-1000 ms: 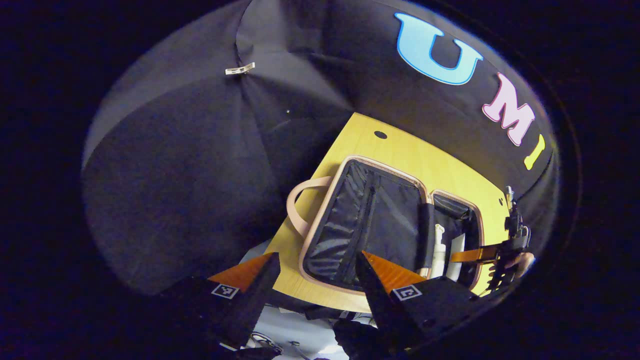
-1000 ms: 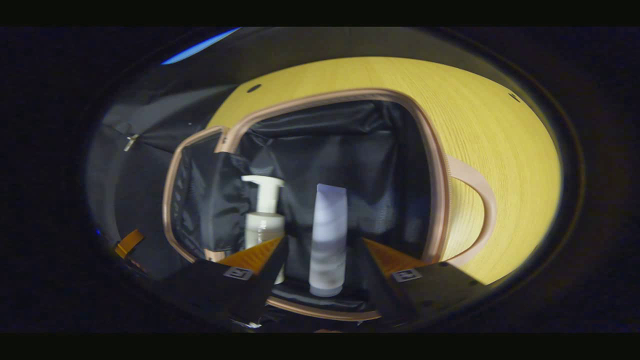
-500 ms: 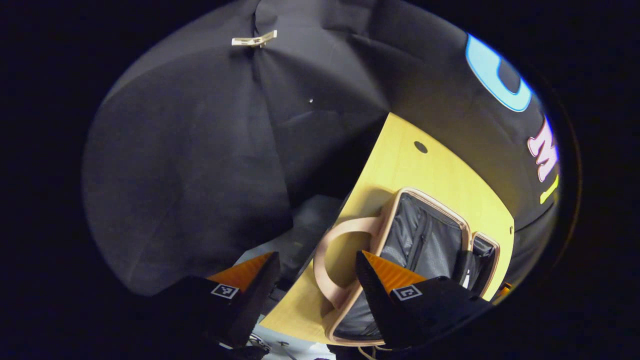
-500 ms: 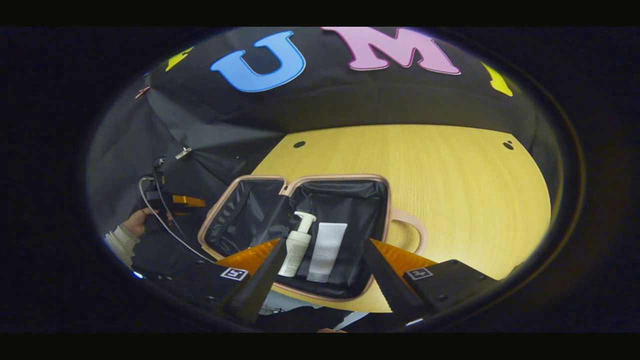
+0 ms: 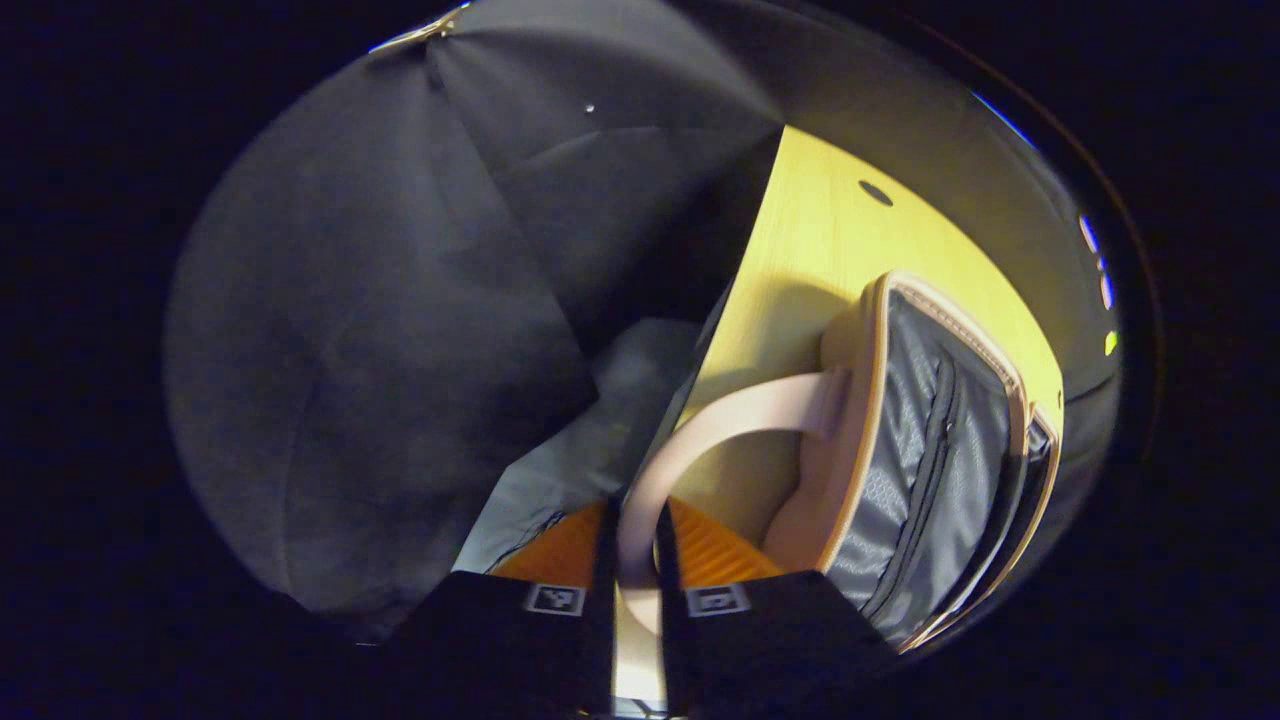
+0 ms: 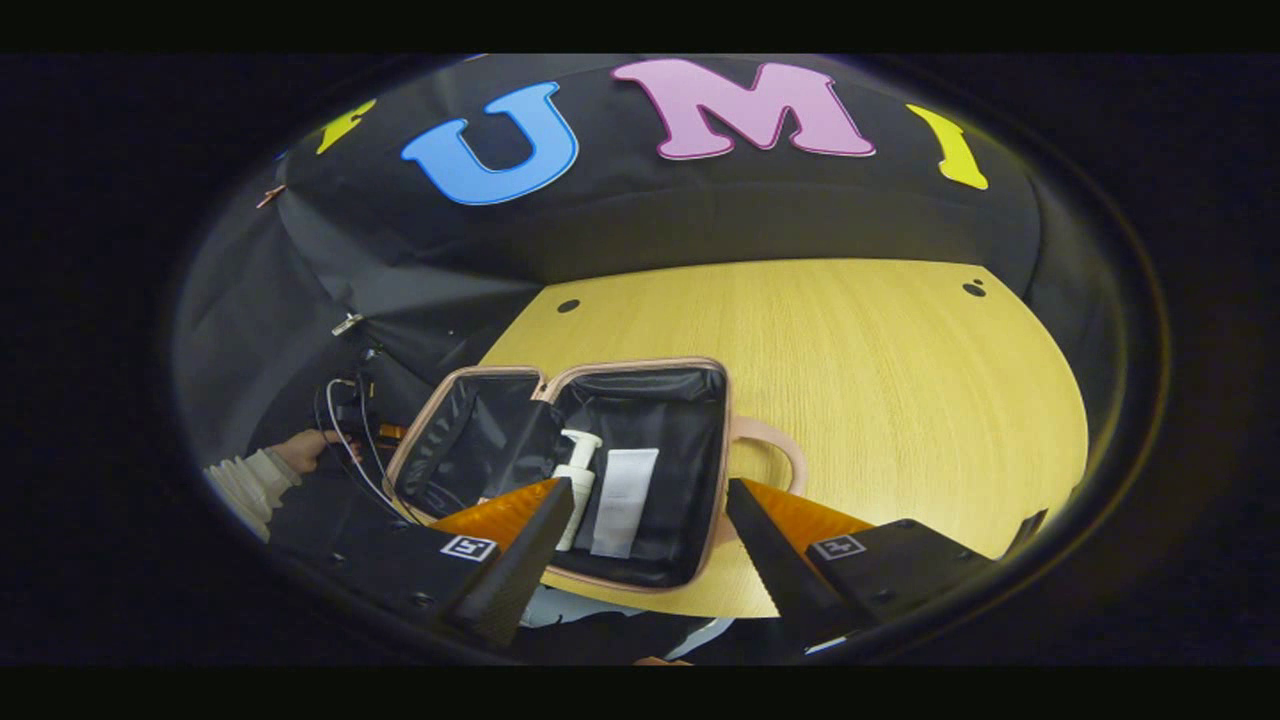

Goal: First open the suitcase, pack the skin care products into it, and then close the suitcase.

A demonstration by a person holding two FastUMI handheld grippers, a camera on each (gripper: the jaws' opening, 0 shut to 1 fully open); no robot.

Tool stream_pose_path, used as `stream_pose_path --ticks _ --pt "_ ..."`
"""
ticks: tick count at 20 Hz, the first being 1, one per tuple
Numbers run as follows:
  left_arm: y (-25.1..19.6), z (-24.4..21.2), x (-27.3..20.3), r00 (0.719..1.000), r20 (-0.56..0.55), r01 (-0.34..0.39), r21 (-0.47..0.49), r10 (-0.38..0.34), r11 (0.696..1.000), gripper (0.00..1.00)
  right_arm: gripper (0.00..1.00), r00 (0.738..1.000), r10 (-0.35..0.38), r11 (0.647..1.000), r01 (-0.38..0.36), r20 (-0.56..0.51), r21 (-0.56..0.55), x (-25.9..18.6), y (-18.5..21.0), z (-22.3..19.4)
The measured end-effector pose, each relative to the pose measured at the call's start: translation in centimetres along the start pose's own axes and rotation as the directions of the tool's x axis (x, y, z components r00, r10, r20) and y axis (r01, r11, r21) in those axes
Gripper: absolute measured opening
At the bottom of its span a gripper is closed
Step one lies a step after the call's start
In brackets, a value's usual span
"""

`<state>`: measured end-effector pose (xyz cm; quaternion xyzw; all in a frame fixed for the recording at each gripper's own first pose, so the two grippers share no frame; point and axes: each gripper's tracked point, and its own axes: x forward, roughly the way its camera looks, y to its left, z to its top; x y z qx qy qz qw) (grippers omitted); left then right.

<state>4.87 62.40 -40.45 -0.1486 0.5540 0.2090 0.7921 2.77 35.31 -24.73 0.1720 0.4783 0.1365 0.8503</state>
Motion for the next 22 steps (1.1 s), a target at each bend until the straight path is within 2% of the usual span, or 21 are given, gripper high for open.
stream_pose_path --ticks 1,4,6,11,14,16,19,22 --pt "0.1 0.0 -0.1 1.0 0.0 -0.008 0.006 0.008 1.0 0.2 0.98 1.0 -0.002 1.0 0.002 0.005 0.0 -0.1 0.0 0.1" --pt "-0.6 0.8 -2.4 0.999 0.035 0.026 0.009 -0.026 1.0 0.13 0.98 0.999 -0.003 1.0 0.003 0.033 -0.016 -1.0 -0.2 0.5" --pt "-1.3 2.2 -5.2 0.993 0.103 0.062 0.025 -0.064 0.998 0.12 0.98 0.999 0.005 1.0 -0.005 0.042 -0.016 -1.6 -0.3 0.6" --pt "-6.5 4.7 -15.3 0.952 0.267 0.109 0.153 -0.148 0.982 0.1 0.98 0.996 0.026 1.0 -0.025 0.083 -0.009 -3.1 -1.7 2.2" --pt "-11.0 4.7 -22.7 0.914 0.346 0.134 0.236 -0.212 0.962 0.08 0.97 0.992 0.048 0.999 -0.047 0.115 -0.008 -4.5 -2.7 3.1" --pt "-15.8 4.3 -27.4 0.873 0.387 0.193 0.282 -0.296 0.94 0.08 0.98 0.989 0.058 0.998 -0.055 0.135 -0.023 -5.7 -3.9 3.5" --pt "-23.7 2.4 -32.8 0.802 0.394 0.32 0.351 -0.449 0.88 0.08 0.98 0.986 0.067 0.998 -0.063 0.155 -0.026 -8.0 -6.3 3.5" --pt "-32.0 -0.6 -34.5 0.757 0.353 0.407 0.404 -0.55 0.819 0.08 0.98 0.984 0.052 0.999 -0.05 0.168 -0.019 -10.5 -9.6 3.2"
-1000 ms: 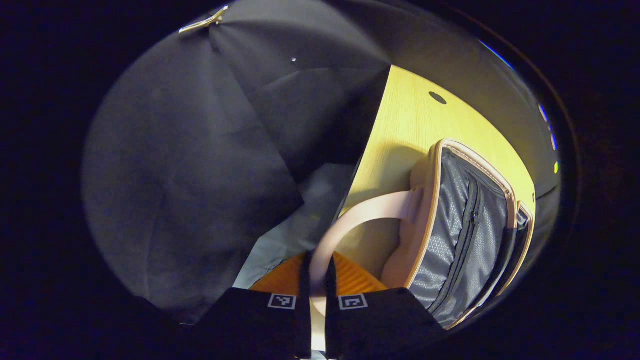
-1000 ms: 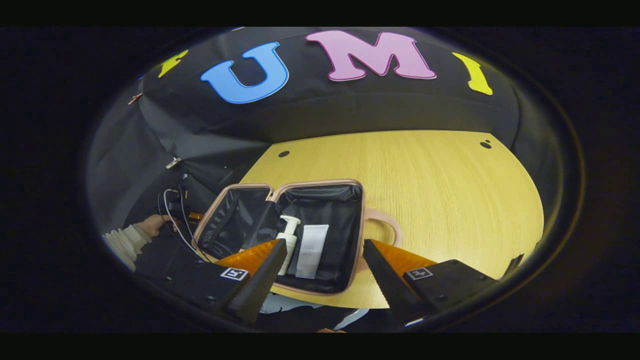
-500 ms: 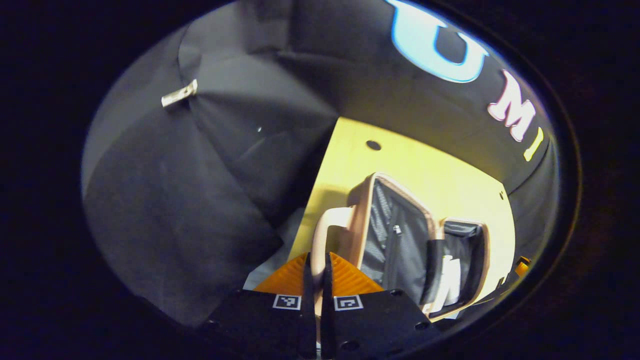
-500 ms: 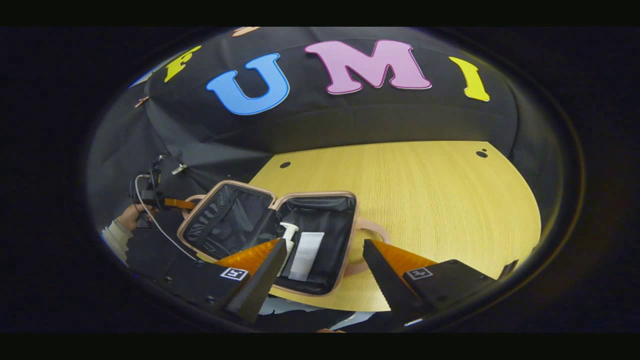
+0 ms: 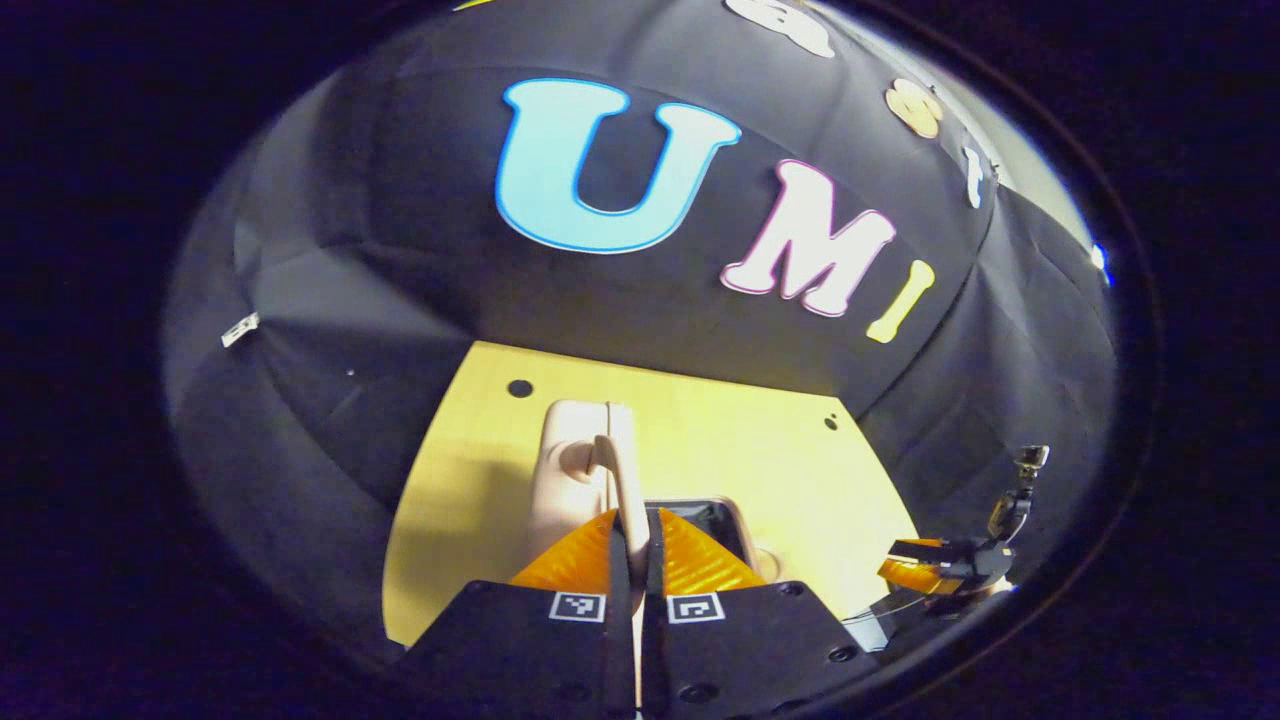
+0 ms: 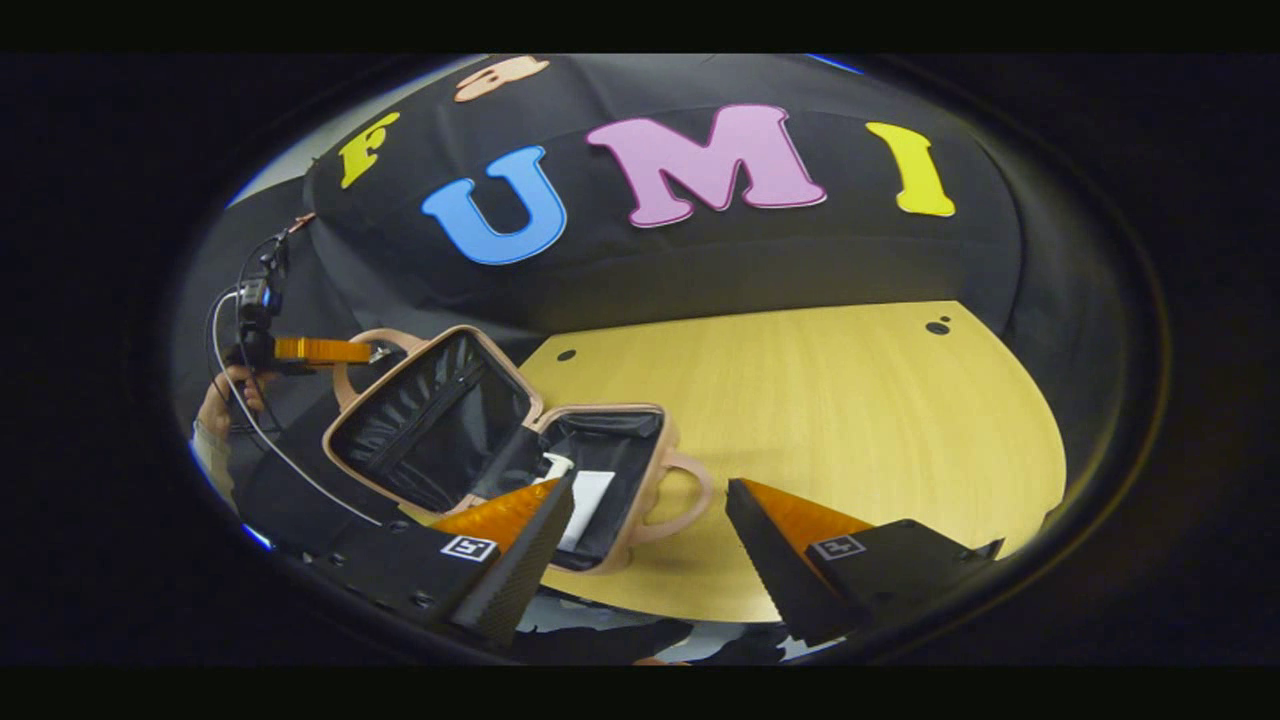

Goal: First open the suitcase, pack the skin care products into it, and then close the suitcase.

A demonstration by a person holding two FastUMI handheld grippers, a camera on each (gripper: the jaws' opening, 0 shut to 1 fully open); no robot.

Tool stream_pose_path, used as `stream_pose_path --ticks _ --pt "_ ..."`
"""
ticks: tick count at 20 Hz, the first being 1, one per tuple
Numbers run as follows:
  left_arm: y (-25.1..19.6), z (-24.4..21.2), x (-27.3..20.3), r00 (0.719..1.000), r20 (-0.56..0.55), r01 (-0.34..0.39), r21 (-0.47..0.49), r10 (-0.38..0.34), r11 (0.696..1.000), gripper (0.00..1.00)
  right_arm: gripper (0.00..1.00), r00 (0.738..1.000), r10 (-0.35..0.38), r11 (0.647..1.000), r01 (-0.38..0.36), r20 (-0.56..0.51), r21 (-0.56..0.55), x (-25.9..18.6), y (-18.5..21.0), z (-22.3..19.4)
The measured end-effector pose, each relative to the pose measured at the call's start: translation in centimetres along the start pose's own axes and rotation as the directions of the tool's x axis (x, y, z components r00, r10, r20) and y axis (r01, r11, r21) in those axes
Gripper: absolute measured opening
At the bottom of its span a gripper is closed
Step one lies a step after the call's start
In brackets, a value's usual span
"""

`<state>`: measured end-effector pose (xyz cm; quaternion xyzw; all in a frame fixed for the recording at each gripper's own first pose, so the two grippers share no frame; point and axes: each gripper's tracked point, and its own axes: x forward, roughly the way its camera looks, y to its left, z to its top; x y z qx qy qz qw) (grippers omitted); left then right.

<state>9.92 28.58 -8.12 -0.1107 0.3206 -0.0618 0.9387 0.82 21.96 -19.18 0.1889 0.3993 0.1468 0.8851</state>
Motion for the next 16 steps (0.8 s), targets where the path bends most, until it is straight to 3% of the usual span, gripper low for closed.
stream_pose_path --ticks 3,6,8,10,12,13,16 --pt "-7.7 -2.5 3.7 0.994 -0.045 0.1 0.038 -0.098 0.994 0.08 0.98 0.999 -0.035 0.999 0.035 0.018 0.023 -2.6 -3.6 -0.1" --pt "-14.2 -7.3 9.5 0.973 -0.145 0.18 0.005 -0.177 0.984 0.08 0.98 0.996 -0.082 0.995 0.08 0.037 0.053 -5.7 -7.2 -0.8" --pt "-17.8 -11.6 14.2 0.962 -0.21 0.186 0.027 -0.177 0.982 0.08 0.98 0.993 -0.112 0.991 0.108 0.037 0.078 -7.7 -9.4 -1.5" --pt "-18.7 -16.9 18.0 0.948 -0.282 0.182 0.112 -0.144 0.977 0.08 0.97 0.988 -0.144 0.986 0.14 0.047 0.093 -9.6 -12.0 -1.9" --pt "-18.8 -21.5 20.7 0.918 -0.375 0.165 0.065 -0.129 0.984 0.08 0.97 0.981 -0.185 0.978 0.18 0.049 0.104 -11.3 -14.7 -2.6" --pt "-19.3 -21.9 21.4 0.916 -0.376 0.164 0.031 -0.141 0.986 0.08 0.97 0.978 -0.204 0.974 0.197 0.05 0.116 -12.1 -15.9 -2.8" --pt "-19.3 -23.4 22.6 0.929 -0.368 0.123 0.199 -0.042 0.972 0.11 0.97 0.972 -0.226 0.967 0.216 0.063 0.133 -13.8 -18.7 -3.3"
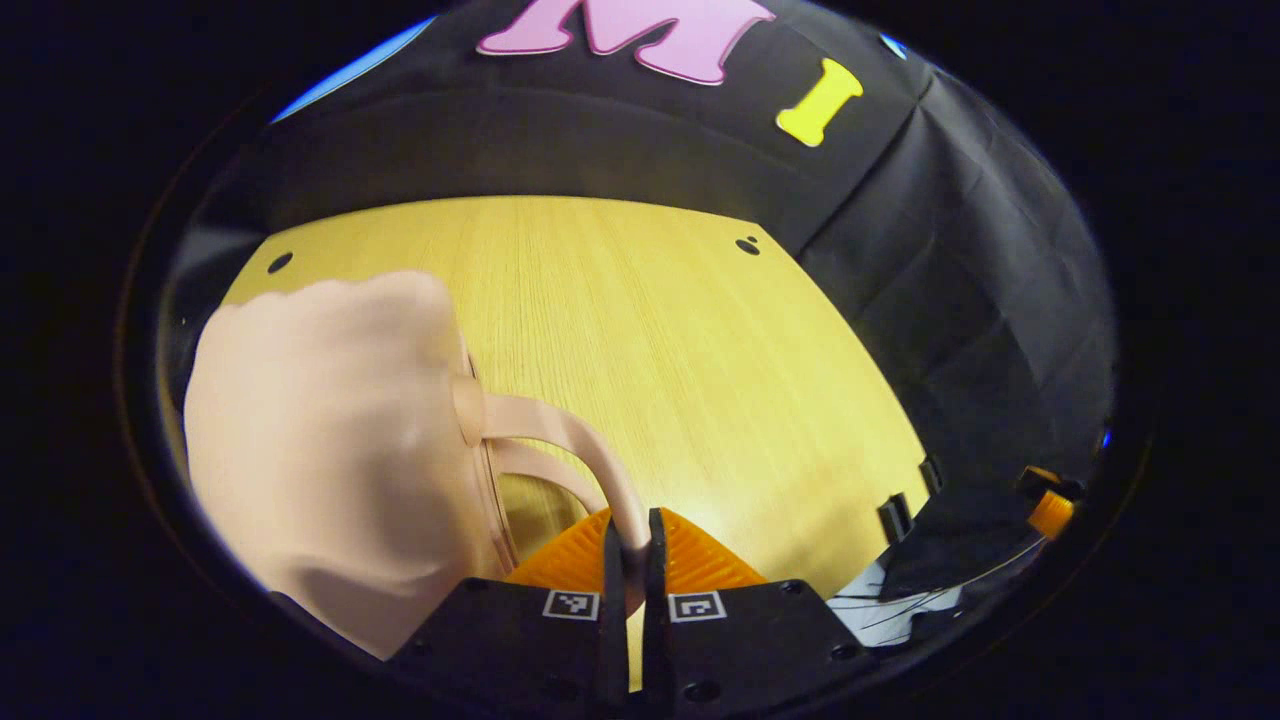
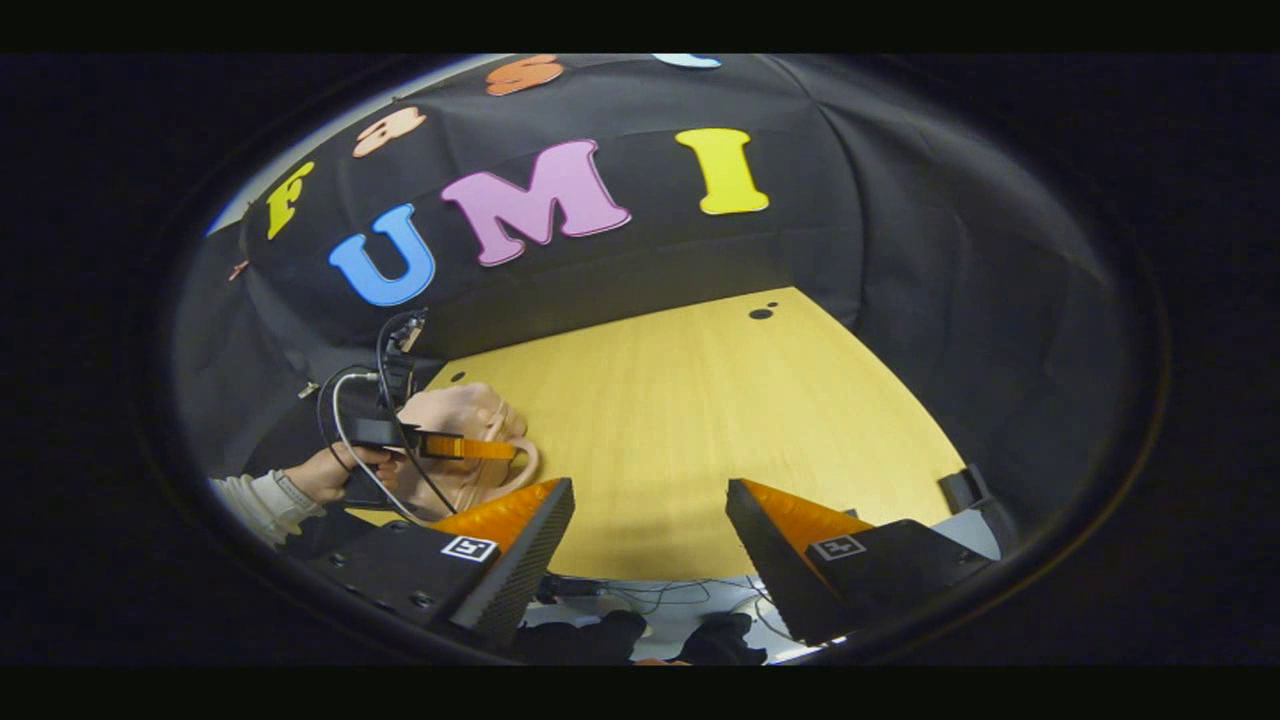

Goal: First open the suitcase, pack the skin care products into it, and then close the suitcase.

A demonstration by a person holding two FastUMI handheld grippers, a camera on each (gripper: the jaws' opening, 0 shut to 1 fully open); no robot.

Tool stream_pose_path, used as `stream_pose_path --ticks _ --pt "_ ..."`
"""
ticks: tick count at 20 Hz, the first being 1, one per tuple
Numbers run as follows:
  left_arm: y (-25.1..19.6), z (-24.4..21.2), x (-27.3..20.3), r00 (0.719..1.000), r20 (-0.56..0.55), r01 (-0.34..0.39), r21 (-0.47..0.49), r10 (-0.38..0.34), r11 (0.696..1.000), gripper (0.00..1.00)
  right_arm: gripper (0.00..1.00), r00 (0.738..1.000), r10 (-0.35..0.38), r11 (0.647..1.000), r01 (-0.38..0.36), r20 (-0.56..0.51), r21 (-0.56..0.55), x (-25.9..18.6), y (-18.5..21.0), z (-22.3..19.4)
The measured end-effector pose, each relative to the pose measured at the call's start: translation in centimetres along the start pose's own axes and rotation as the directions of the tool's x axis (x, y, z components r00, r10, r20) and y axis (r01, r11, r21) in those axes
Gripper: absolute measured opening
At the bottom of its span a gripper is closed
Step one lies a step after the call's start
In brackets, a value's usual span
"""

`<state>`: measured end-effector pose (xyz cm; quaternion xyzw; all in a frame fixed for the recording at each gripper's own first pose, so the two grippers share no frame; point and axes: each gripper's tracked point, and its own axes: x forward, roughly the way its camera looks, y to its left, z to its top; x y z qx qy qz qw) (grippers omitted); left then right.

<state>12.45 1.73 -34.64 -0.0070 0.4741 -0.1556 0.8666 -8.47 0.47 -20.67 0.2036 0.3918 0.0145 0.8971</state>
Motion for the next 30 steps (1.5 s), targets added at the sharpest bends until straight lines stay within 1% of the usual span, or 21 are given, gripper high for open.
stream_pose_path --ticks 1,2,4,5,7,8,9,11,13,15,17,19,20,22,23,24,26,27,28,29,30 --pt "0.3 -0.1 0.1 0.999 -0.004 -0.046 0.031 0.047 0.998 0.13 0.97 1.0 0.004 1.0 -0.004 -0.007 -0.007 -0.1 -0.9 -0.2" --pt "0.9 -0.3 -0.1 0.995 -0.004 -0.101 0.042 0.101 0.994 0.2 0.97 1.0 0.01 1.0 -0.01 -0.014 -0.019 -0.3 -1.8 -0.5" --pt "0.8 0.3 -1.2 0.988 0.036 -0.154 0.021 0.153 0.988 0.27 0.97 0.999 0.035 0.998 -0.035 -0.008 -0.057 0.1 -2.9 -0.2" --pt "1.4 0.9 -2.1 0.978 0.073 -0.197 0.012 0.195 0.98 0.32 0.97 0.999 0.048 0.995 -0.048 -0.002 -0.089 0.5 -3.2 0.0" --pt "1.0 1.3 -3.5 0.958 0.128 -0.258 -0.005 0.257 0.966 0.77 0.97 0.998 0.062 0.978 -0.054 0.03 -0.201 1.9 -4.2 0.2" --pt "1.0 1.6 -4.4 0.94 0.157 -0.306 -0.012 0.304 0.952 0.9 0.97 0.997 0.077 0.967 -0.07 0.021 -0.246 2.5 -4.3 -0.3" --pt "0.5 2.1 -5.5 0.921 0.2 -0.339 -0.009 0.334 0.941 0.98 0.98 0.994 0.106 0.957 -0.096 0.022 -0.274 2.9 -3.6 -0.2" --pt "-1.6 3.8 -8.8 0.888 0.313 -0.352 -0.008 0.337 0.936 0.99 0.98 0.987 0.148 0.944 -0.122 0.063 -0.307 2.8 -2.0 1.6" --pt "-4.0 5.8 -12.3 0.847 0.418 -0.352 -0.018 0.327 0.936 0.98 0.97 0.972 0.179 0.937 -0.123 0.149 -0.326 2.1 -0.2 5.1" --pt "-5.8 7.7 -16.1 0.797 0.512 -0.363 -0.021 0.322 0.932 0.98 0.97 0.946 0.202 0.936 -0.11 0.253 -0.334 0.6 1.4 8.6" --pt "-7.1 9.0 -19.9 0.748 0.585 -0.371 -0.025 0.315 0.928 0.98 0.97 0.921 0.201 0.931 -0.074 0.333 -0.357 -0.7 3.1 11.5" --pt "-8.8 9.8 -23.7 0.7 0.655 -0.349 -0.034 0.284 0.937 0.98 0.97 0.895 0.208 0.927 -0.051 0.394 -0.372 -2.2 5.1 13.6" --pt "-9.3 10.1 -25.3 0.681 0.679 -0.338 -0.04 0.274 0.94 0.98 0.97 0.881 0.21 0.926 -0.041 0.424 -0.376 -3.2 6.1 14.7" --pt "-9.6 9.9 -27.7 0.654 0.703 -0.329 -0.066 0.278 0.942 0.98 0.98 0.854 0.206 0.927 -0.015 0.478 -0.374 -5.1 7.8 16.2" --pt "-9.7 9.8 -29.0 0.635 0.72 -0.314 -0.088 0.278 0.945 0.98 0.98 0.839 0.202 0.93 -0.003 0.505 -0.368 -5.8 8.5 16.8" --pt "-9.9 9.8 -30.1 0.623 0.736 -0.283 -0.101 0.263 0.954 0.98 0.98 0.829 0.199 0.932 0.003 0.522 -0.361 -6.6 9.3 17.0" --pt "-10.0 9.7 -32.6 0.586 0.772 -0.24 -0.125 0.246 0.963 0.98 0.98 0.791 0.198 0.936 0.022 0.579 -0.351 -8.1 10.7 18.0" --pt "-9.7 9.2 -33.2 0.58 0.772 -0.252 -0.133 0.259 0.959 0.98 0.97 0.781 0.202 0.936 0.023 0.591 -0.351 -8.4 11.3 18.1" --pt "-9.1 8.8 -34.3 0.565 0.772 -0.289 -0.146 0.292 0.946 0.98 0.97 0.775 0.218 0.933 0.014 0.593 -0.36 -8.7 12.3 18.1" --pt "-8.9 8.7 -35.6 0.543 0.78 -0.325 -0.147 0.311 0.934 0.98 0.97 0.768 0.242 0.926 -0.001 0.593 -0.377 -9.0 13.3 18.2" --pt "-9.0 8.9 -36.8 0.518 0.795 -0.352 -0.138 0.315 0.926 0.98 0.92 0.756 0.271 0.918 -0.016 0.596 -0.397 -9.5 14.1 18.6"
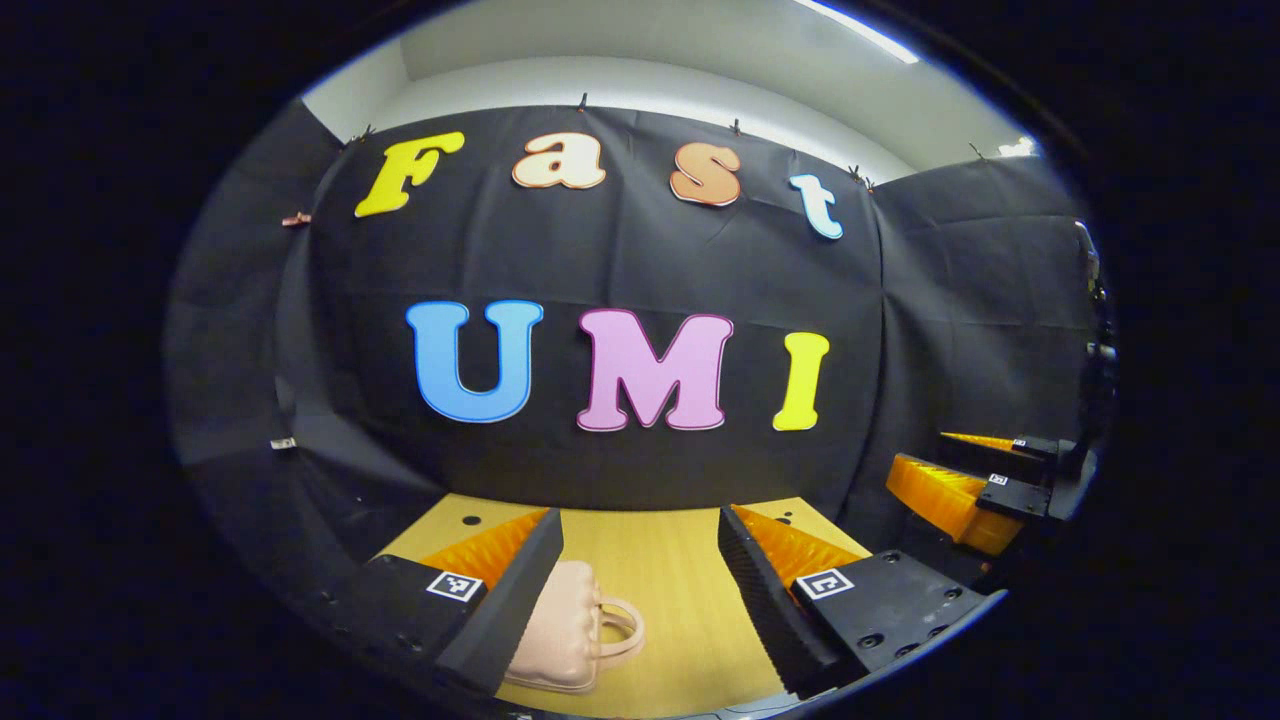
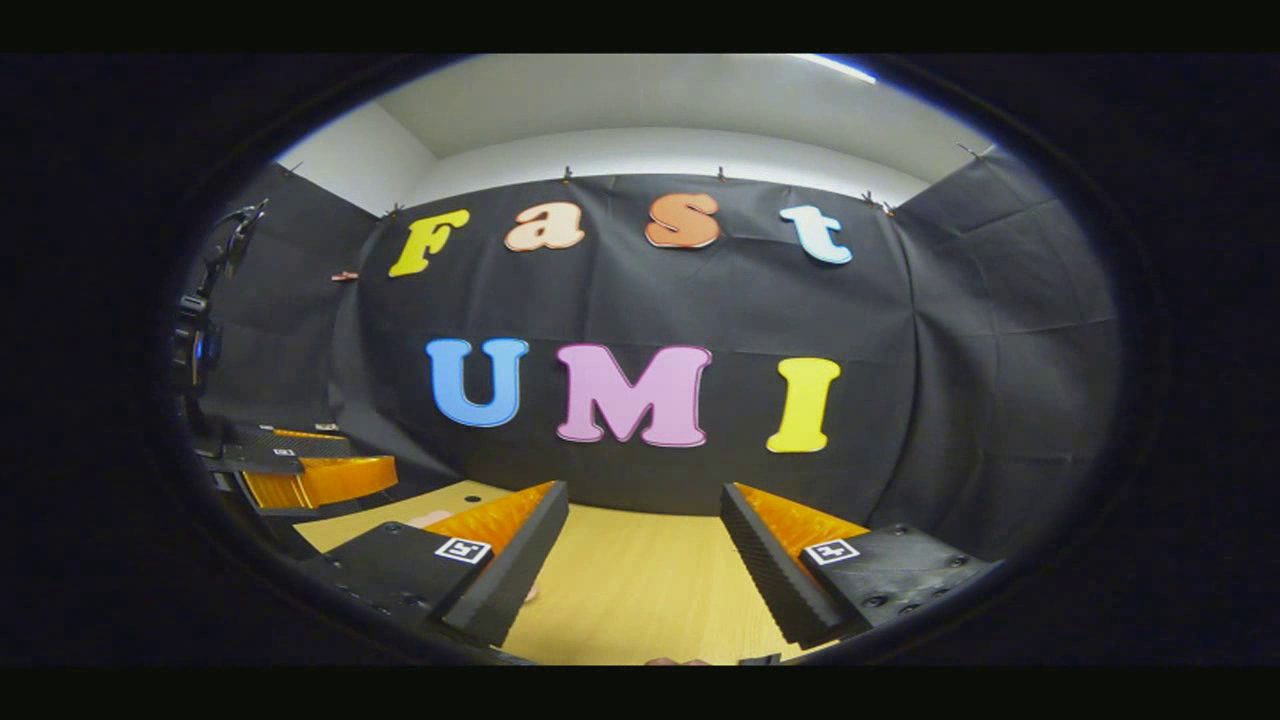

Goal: First open the suitcase, pack the skin care products into it, and then close the suitcase.

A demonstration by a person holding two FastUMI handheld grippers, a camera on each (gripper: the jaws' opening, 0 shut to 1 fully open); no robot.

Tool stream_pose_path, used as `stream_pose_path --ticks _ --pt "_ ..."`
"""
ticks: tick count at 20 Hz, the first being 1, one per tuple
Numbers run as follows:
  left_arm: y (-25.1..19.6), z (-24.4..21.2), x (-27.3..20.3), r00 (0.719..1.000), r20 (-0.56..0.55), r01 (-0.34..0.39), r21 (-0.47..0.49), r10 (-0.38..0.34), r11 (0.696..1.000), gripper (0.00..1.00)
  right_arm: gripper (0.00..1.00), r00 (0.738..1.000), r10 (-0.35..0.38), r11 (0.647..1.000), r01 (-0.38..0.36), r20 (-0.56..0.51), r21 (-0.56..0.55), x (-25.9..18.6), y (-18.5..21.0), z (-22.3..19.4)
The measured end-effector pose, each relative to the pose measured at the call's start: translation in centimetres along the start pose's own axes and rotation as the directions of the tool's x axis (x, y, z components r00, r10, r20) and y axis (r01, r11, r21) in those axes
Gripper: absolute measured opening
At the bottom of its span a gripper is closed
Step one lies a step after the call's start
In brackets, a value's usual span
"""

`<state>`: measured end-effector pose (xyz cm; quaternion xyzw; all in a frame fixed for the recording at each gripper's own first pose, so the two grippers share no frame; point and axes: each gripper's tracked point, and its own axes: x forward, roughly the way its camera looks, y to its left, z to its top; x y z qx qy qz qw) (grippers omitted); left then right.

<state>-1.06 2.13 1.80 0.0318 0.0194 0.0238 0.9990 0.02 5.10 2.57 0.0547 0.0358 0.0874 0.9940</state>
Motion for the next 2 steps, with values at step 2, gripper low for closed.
stream_pose_path --ticks 2 --pt "0.07 1.96 -1.28 0.999 0.038 -0.029 0.017 0.028 0.999 0.97 0.93 0.998 0.045 0.999 -0.046 0.048 0.003 0.42 0.92 1.57"
